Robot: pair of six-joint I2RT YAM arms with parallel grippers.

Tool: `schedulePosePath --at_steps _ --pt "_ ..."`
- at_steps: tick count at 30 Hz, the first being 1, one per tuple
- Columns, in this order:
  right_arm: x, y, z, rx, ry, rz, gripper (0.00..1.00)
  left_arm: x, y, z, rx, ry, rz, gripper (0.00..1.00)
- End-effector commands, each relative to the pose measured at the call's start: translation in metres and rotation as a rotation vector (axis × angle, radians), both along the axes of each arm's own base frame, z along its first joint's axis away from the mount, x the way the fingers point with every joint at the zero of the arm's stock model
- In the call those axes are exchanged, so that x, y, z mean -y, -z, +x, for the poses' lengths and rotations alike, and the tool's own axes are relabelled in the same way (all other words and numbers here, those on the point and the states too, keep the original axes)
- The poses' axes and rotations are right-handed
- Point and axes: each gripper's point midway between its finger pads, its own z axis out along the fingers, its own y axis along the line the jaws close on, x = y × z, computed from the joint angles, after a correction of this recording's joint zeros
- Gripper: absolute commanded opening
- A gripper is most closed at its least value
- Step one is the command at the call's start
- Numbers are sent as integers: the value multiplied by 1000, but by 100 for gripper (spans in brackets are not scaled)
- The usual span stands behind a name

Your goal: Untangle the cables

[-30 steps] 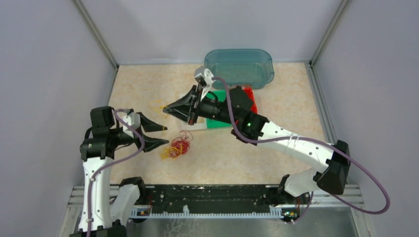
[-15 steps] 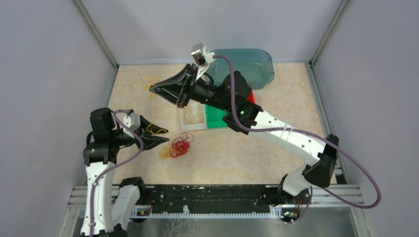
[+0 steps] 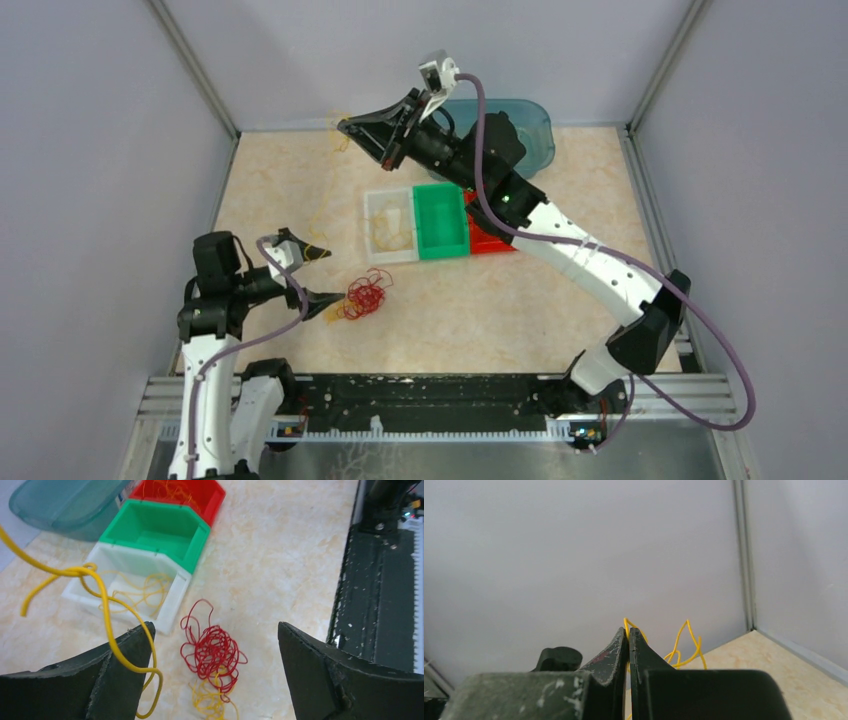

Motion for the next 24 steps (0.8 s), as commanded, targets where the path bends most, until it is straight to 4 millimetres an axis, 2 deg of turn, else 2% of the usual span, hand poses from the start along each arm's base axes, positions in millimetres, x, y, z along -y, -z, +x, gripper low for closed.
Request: schedulePosePath --at_steps 1,3,8,12,15,18,24 --pt "15 -17 17 7 36 48 0 -20 30 24 26 -133 123 99" --pt "17 -13 26 -4 46 44 0 -26 40 30 27 -166 158 99" --pt "28 -11 46 -13 86 44 0 -31 60 26 29 -159 218 99" --pt "50 -30 50 5 110 97 0 -36 73 29 21 -179 250 99" --pt "58 -40 50 12 115 113 0 -37 74 29 19 -189 251 99" --pt "52 -33 51 -4 91 90 0 -32 70 26 28 -161 227 99" --pt "42 -2 69 -34 123 34 0 -25 64 15 11 -99 210 98"
